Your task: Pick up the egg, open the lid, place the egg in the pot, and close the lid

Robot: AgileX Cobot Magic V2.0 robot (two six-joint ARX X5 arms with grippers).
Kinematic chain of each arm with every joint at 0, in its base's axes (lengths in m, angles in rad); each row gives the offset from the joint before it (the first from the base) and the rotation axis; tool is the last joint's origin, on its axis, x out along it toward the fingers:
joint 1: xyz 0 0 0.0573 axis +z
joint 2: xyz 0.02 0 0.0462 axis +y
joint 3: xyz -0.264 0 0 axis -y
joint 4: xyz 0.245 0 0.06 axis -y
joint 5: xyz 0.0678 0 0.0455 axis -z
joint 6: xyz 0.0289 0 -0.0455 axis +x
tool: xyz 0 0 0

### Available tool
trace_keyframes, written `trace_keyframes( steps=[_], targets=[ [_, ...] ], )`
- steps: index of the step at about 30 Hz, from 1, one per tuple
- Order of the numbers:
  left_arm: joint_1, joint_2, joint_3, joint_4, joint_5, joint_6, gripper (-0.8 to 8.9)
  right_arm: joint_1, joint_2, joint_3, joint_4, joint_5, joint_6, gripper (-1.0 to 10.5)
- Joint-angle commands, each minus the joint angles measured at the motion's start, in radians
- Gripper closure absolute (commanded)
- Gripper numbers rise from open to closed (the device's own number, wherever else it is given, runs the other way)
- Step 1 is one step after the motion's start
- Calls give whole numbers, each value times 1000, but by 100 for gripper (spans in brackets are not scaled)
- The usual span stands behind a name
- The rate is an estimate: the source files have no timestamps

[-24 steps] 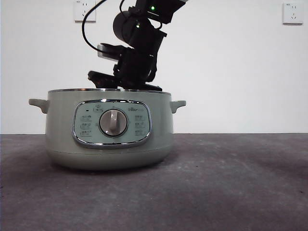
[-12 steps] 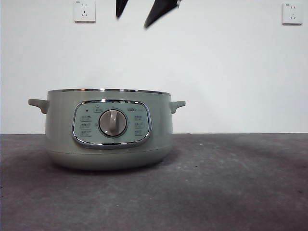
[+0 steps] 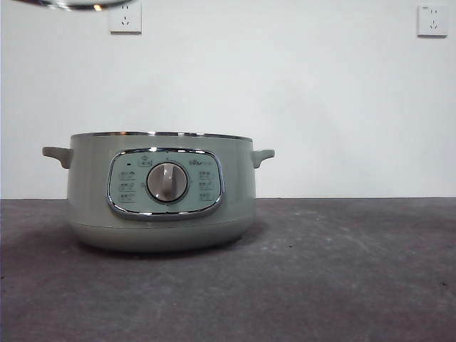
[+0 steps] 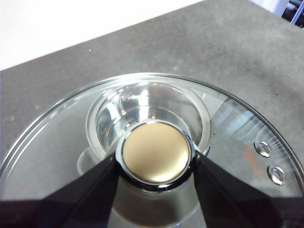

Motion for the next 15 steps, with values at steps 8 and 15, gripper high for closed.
trace_keyframes(
  steps=[8, 15],
  targets=[
    [-24, 160, 16, 215, 81, 19, 821, 40, -422, -539, -28, 15, 6, 570],
    [-57, 274, 12, 338, 80, 19, 821, 40, -712, -855, -27, 95, 72, 570]
  ],
)
